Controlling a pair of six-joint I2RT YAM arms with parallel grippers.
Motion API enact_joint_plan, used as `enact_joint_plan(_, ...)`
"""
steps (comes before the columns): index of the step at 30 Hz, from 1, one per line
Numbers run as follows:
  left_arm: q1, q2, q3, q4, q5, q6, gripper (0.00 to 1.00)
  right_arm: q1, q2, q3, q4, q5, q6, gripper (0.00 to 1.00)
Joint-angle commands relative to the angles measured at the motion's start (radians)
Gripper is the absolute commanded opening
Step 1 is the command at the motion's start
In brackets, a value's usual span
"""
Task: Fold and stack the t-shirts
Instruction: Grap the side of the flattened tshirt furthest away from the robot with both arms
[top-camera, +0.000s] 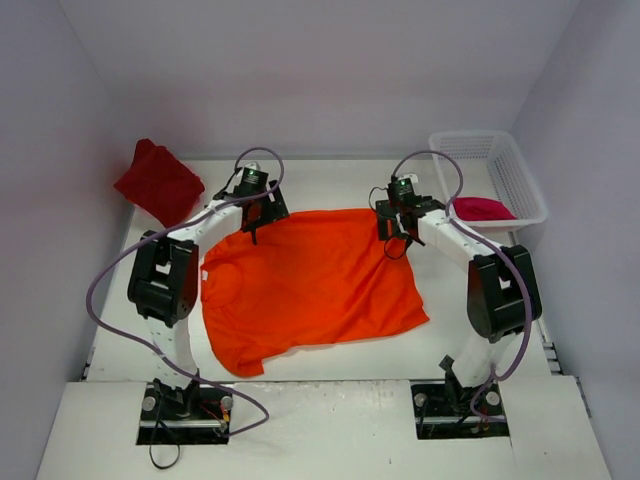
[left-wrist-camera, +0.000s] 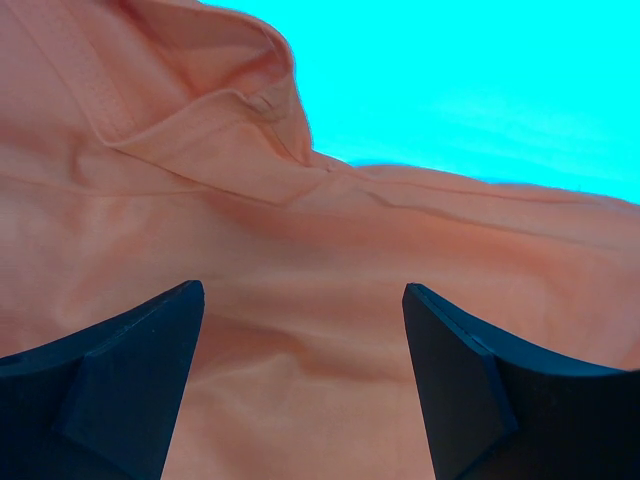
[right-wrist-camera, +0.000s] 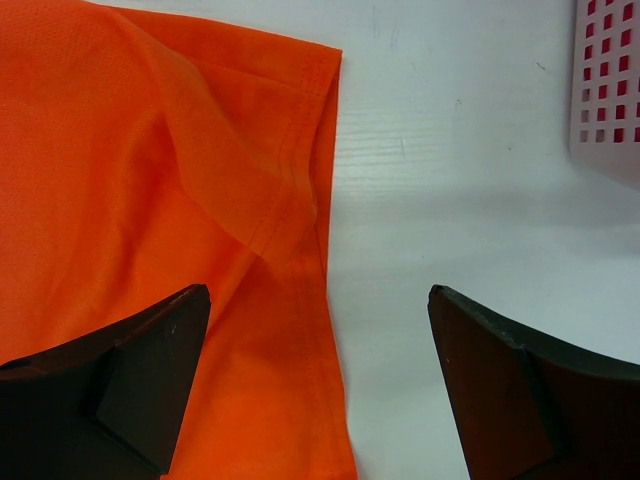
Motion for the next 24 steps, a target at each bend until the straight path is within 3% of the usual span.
enact_joint_plan(1, 0.036, -0.055, 0.065, -0.015, -0.031, 0.03, 0.75, 0.011, -0.02, -0.005, 0.035, -0.001, 0.006, 0.87)
enact_joint_plan(24, 0.14, 0.087, 0.219, -0.025, -0.077, 0.092, 0.76, 0.013, 0.006, 0.02, 0.049, -0.004, -0.013, 0.87)
